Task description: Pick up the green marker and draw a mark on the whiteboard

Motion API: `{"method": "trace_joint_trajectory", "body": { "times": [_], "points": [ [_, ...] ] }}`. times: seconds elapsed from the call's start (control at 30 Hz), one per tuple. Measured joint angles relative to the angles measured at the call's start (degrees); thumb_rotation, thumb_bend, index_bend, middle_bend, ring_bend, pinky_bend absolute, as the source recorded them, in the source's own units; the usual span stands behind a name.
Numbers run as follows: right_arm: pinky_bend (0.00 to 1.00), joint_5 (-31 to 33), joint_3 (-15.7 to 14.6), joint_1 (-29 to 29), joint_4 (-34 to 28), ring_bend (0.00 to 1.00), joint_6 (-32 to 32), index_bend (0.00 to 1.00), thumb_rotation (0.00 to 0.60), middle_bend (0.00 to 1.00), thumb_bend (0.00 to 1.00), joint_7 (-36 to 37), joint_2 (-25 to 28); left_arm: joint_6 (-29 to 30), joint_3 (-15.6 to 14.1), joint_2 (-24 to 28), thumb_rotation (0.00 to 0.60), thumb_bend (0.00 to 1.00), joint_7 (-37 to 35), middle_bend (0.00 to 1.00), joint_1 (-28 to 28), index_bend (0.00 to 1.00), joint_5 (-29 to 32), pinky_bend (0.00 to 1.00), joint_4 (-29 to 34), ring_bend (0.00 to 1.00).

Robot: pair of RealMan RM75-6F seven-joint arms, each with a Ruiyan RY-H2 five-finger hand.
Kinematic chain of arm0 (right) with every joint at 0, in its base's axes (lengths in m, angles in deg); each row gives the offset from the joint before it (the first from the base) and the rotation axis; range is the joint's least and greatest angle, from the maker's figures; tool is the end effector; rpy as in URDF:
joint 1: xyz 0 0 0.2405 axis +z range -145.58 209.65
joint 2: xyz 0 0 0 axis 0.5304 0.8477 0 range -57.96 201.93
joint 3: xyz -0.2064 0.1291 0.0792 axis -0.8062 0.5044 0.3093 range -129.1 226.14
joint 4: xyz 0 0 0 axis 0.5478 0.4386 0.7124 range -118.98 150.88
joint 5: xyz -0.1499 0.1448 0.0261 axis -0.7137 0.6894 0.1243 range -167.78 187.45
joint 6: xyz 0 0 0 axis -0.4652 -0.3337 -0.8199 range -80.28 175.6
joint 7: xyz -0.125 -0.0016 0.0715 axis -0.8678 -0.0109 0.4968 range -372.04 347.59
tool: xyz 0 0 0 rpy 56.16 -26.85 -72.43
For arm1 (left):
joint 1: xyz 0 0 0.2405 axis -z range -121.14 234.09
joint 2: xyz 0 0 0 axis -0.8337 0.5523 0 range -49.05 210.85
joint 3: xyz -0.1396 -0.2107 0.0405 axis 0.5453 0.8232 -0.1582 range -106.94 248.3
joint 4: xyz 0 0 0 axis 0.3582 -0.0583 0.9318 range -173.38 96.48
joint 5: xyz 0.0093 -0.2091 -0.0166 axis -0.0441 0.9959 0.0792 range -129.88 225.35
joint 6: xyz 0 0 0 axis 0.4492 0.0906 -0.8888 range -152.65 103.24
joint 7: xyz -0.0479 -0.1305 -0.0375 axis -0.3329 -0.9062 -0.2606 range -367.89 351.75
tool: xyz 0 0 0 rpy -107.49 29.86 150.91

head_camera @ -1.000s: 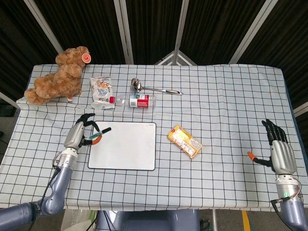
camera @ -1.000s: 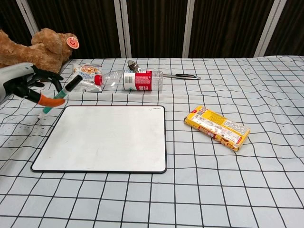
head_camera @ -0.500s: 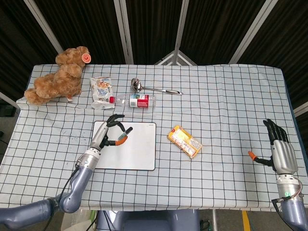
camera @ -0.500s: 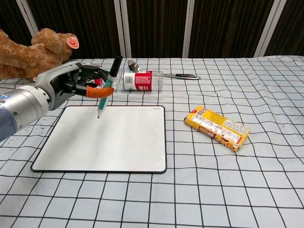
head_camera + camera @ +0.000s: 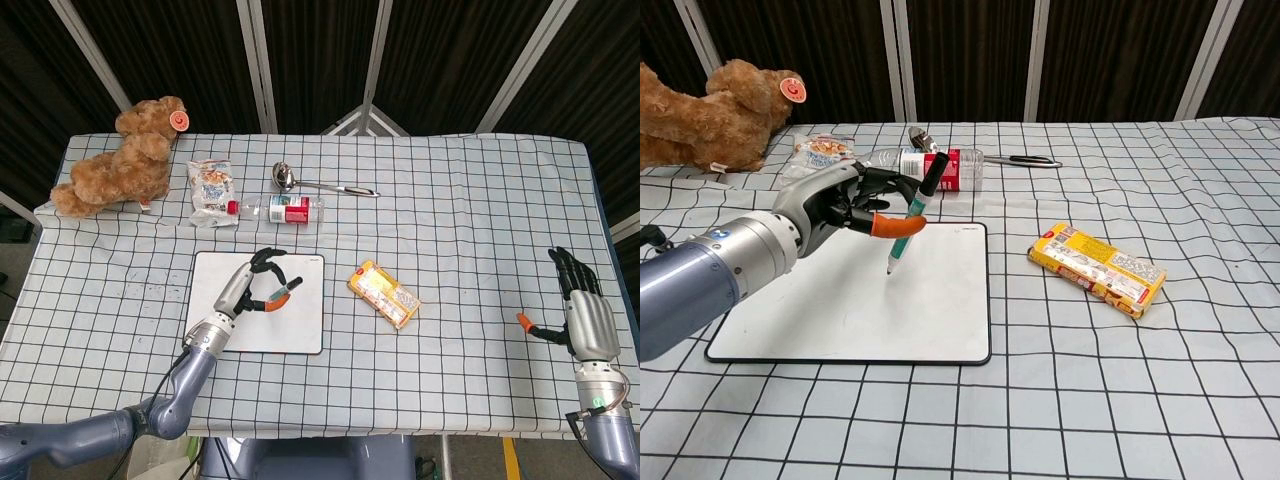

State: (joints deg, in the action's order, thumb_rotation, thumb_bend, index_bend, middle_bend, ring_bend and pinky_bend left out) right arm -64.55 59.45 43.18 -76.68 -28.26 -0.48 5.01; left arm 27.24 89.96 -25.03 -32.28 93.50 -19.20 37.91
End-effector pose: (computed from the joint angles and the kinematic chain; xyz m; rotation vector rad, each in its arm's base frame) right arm -0.3034 -0.2421 0.1516 1.1803 -1.1549 1.1064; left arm -0.1185 0.3284 -0.0818 -1.3215 -1.9062 -1.4752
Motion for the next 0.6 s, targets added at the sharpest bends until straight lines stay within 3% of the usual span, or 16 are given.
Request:
{"method": "trace_joint_trajectory", "body": {
  "times": [0.6],
  "points": [
    [0.00, 0.32, 0.06, 0.01, 0.06, 0.00, 0.00, 0.00, 0.600, 0.00, 0.21, -0.65, -0.11, -2.20, -0.22, -0.79, 0.600, 0.45, -2.25, 0.15, 1.78, 0.75, -1.08, 0.02, -5.32, 0.00]
  ]
}}
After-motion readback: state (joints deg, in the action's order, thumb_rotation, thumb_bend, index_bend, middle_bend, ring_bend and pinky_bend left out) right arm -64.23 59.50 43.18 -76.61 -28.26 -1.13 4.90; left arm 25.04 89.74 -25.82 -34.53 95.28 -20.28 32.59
